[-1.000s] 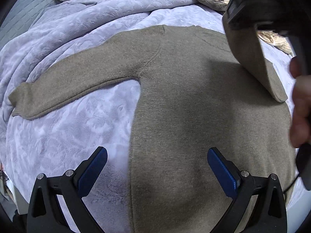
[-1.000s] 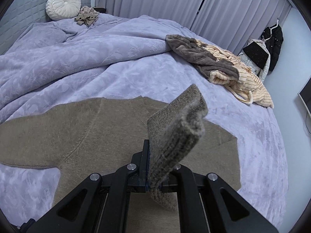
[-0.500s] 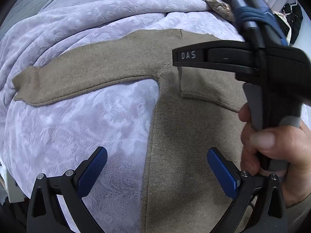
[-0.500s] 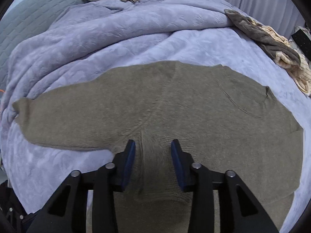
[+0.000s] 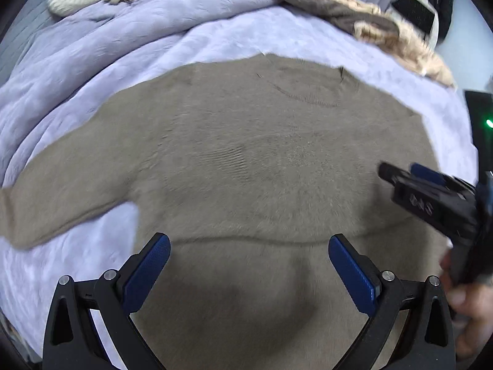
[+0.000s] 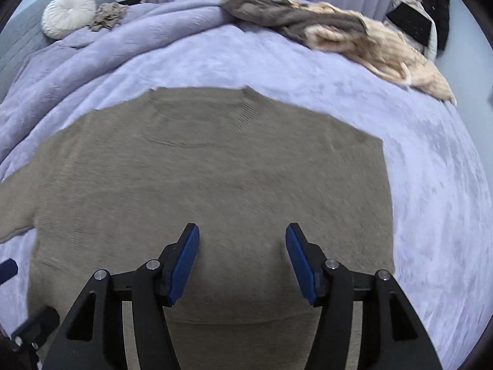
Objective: Fold small clothes
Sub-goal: 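Open the right gripper to release the sleeve onto the body, then grasp the other sleeve cuff with the left gripper, then carry the held sleeve across the sweater body with the left gripper, then lower the sleeve onto the body and open the left gripper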
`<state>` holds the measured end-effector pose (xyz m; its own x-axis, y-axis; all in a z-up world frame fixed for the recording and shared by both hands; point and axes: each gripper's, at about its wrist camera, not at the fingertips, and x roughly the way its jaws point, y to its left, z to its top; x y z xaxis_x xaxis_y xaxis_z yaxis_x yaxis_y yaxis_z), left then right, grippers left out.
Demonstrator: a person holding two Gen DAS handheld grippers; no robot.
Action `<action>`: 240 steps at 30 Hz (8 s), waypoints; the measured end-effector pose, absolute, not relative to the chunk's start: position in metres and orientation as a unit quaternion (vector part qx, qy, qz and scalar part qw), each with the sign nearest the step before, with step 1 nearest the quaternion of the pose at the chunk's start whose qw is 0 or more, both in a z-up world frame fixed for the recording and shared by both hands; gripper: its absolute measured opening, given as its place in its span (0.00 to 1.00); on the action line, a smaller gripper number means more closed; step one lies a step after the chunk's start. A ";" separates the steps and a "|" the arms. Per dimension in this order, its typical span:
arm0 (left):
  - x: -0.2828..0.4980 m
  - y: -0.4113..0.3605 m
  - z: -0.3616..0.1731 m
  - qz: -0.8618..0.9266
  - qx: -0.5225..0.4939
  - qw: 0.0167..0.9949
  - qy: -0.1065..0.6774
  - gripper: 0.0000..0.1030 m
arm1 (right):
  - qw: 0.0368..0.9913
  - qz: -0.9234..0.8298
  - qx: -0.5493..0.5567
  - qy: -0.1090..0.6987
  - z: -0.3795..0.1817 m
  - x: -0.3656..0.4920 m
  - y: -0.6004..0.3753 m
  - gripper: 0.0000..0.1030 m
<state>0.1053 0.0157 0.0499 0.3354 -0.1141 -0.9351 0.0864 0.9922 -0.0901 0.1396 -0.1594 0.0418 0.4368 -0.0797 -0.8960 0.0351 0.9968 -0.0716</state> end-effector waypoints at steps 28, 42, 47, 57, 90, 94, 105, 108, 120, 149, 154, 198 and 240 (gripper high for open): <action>0.063 0.441 -0.009 0.076 -0.452 0.790 0.408 1.00 | 0.884 -0.016 -0.090 0.458 -0.005 0.037 -0.092 0.81; 0.049 0.497 -0.050 0.045 -0.574 0.768 0.282 0.35 | 0.884 -0.035 -0.108 0.454 -0.006 0.036 -0.088 0.85; 0.031 0.507 -0.059 0.047 -0.593 0.758 0.267 0.35 | 0.883 -0.039 -0.113 0.453 -0.007 0.036 -0.086 0.86; 0.002 0.514 -0.059 0.082 -0.592 0.759 0.260 0.08 | 0.883 -0.043 -0.118 0.451 -0.006 0.034 -0.084 0.86; 0.120 0.308 0.099 0.163 -0.173 0.848 0.474 0.08 | 0.884 -0.028 -0.092 0.457 -0.007 0.038 -0.093 0.86; 0.135 0.266 0.096 0.160 -0.145 0.845 0.489 0.08 | 0.884 -0.026 -0.090 0.458 -0.007 0.038 -0.094 0.86; 0.156 0.181 0.076 0.155 -0.097 0.836 0.518 0.08 | 0.872 0.015 -0.095 0.479 0.013 0.022 -0.104 0.86; 0.159 0.168 0.076 0.152 -0.092 0.835 0.520 0.08 | 0.873 0.019 -0.118 0.473 0.016 0.010 -0.108 0.86; 0.170 0.110 0.075 0.139 -0.054 0.836 0.528 0.08 | 0.878 0.022 -0.126 0.461 0.003 -0.004 -0.127 0.87; 0.159 -0.076 0.091 0.015 0.061 0.853 0.518 0.08 | 0.890 0.047 -0.029 0.453 0.028 -0.004 -0.161 0.90; 0.154 -0.105 0.099 -0.012 0.072 0.855 0.513 0.08 | 0.896 0.029 -0.001 0.443 0.050 -0.003 -0.184 0.90; 0.141 -0.247 0.048 -0.116 0.151 0.801 0.567 0.08 | 0.889 -0.007 0.001 0.457 0.044 -0.031 -0.219 0.90; 0.110 -0.214 0.112 -0.257 0.106 0.824 0.494 0.98 | 0.891 -0.025 0.011 0.453 0.058 -0.065 -0.216 0.90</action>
<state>0.1104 -0.2144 0.1123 0.3806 -0.3182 -0.8683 0.5276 0.8458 -0.0788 -0.0650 -0.2161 0.0583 0.5885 -0.0344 -0.8078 0.0545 0.9985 -0.0028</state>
